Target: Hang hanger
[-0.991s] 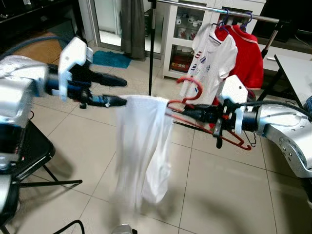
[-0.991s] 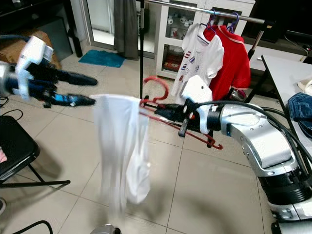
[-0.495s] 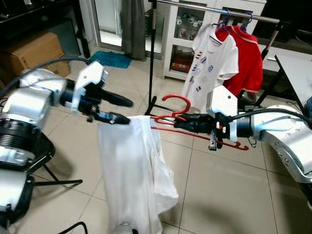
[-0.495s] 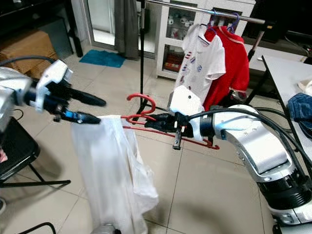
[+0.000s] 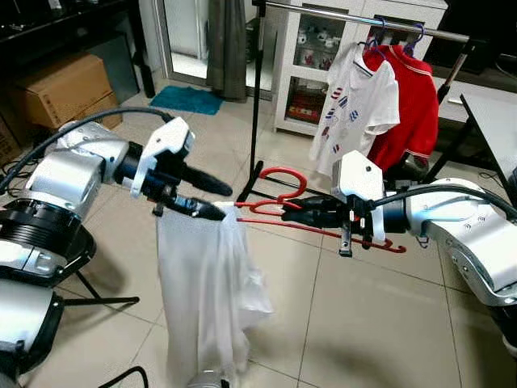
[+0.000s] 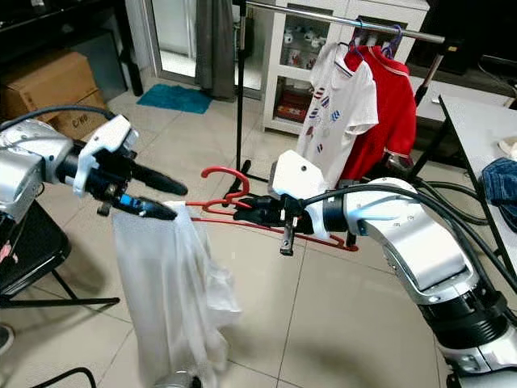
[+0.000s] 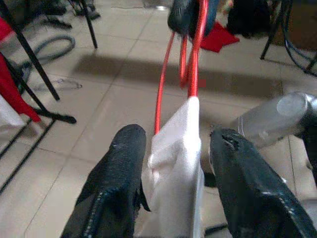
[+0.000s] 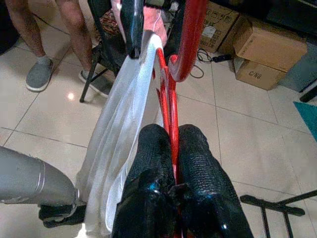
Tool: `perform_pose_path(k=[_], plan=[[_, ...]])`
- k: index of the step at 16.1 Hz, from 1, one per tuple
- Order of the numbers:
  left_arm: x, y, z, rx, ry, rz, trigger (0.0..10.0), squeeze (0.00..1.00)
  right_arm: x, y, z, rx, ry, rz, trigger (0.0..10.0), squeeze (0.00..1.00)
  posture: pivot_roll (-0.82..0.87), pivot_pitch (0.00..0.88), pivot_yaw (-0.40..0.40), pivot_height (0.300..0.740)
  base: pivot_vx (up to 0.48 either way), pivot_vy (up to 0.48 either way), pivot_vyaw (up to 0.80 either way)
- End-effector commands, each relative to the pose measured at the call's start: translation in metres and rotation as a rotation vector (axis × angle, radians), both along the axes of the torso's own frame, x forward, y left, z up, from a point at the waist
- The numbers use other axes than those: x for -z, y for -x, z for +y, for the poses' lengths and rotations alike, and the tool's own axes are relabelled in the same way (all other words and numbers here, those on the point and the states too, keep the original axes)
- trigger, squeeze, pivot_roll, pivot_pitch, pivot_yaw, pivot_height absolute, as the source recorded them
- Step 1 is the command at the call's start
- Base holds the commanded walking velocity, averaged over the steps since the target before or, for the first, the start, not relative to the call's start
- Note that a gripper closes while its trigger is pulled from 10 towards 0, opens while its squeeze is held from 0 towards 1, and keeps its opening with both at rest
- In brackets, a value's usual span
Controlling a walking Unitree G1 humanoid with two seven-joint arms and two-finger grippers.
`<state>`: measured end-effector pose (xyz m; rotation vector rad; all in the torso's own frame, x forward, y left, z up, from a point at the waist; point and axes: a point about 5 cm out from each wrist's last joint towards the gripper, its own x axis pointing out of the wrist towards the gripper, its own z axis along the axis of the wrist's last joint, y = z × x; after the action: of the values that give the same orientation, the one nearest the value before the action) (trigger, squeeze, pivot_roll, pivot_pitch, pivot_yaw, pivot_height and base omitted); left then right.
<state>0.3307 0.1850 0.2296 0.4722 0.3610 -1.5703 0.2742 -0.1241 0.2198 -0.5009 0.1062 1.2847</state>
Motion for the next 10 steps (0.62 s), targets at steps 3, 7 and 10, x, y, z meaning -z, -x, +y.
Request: perform_pose_path(k=[3, 7, 10], plan=[[0.0042, 0.0023, 0.0033, 0.011, -0.081, 0.009, 0.0, 0.0, -0.0107, 0.0011, 0.0048, -0.027, -0.008, -0.038, 10.0, 0.0, 0.09, 0.0, -0.009, 0.74, 0.0, 0.0, 0.0], [0.0035, 0.0021, 0.0065, -0.001, -0.072, 0.025, 0.0, 0.0, -0.0119, 0.0003, 0.0065, -0.023, -0.021, -0.036, 10.0, 0.0, 0.09, 0.0, -0.012, 0.74, 0.0, 0.0, 0.0], [0.0054, 0.0048, 0.0063, 0.0, -0.048, 0.039, 0.0, 0.0, -0.0113, 0.0019, 0.0065, -0.021, -0.028, -0.029, 10.0, 0.0, 0.08, 0.0, -0.014, 0.74, 0.0, 0.0, 0.0]])
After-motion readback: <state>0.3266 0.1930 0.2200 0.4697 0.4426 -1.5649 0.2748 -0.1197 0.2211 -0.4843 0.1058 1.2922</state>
